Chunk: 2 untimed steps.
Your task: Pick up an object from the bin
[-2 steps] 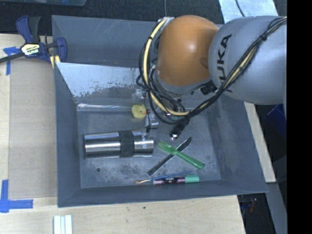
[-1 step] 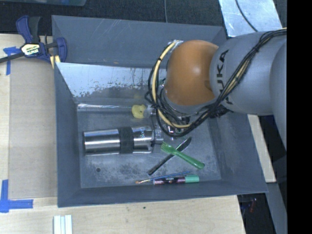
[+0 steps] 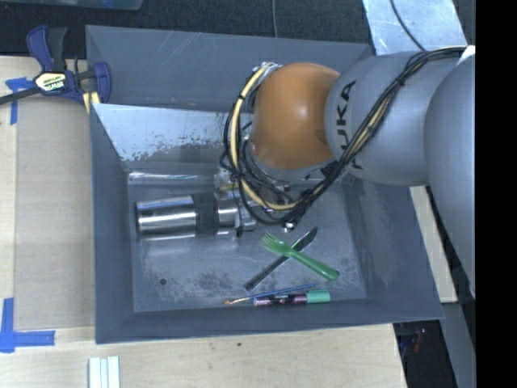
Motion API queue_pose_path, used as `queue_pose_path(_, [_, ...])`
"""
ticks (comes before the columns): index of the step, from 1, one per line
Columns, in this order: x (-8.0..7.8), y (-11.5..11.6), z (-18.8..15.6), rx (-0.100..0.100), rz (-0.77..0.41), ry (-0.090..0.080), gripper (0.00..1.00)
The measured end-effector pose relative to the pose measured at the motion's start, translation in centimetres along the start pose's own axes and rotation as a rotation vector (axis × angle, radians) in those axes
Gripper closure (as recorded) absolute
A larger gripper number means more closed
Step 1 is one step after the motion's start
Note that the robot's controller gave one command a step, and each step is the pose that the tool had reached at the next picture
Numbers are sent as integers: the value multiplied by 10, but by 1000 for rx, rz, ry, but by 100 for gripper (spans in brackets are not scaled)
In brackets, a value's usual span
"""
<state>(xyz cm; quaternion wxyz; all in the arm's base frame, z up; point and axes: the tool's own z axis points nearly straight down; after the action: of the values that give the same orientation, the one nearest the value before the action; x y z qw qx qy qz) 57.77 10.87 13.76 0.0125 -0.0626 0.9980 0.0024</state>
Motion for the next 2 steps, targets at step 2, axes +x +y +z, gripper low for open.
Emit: queue_pose_path(2, [2,-11,58,9,126,28,100])
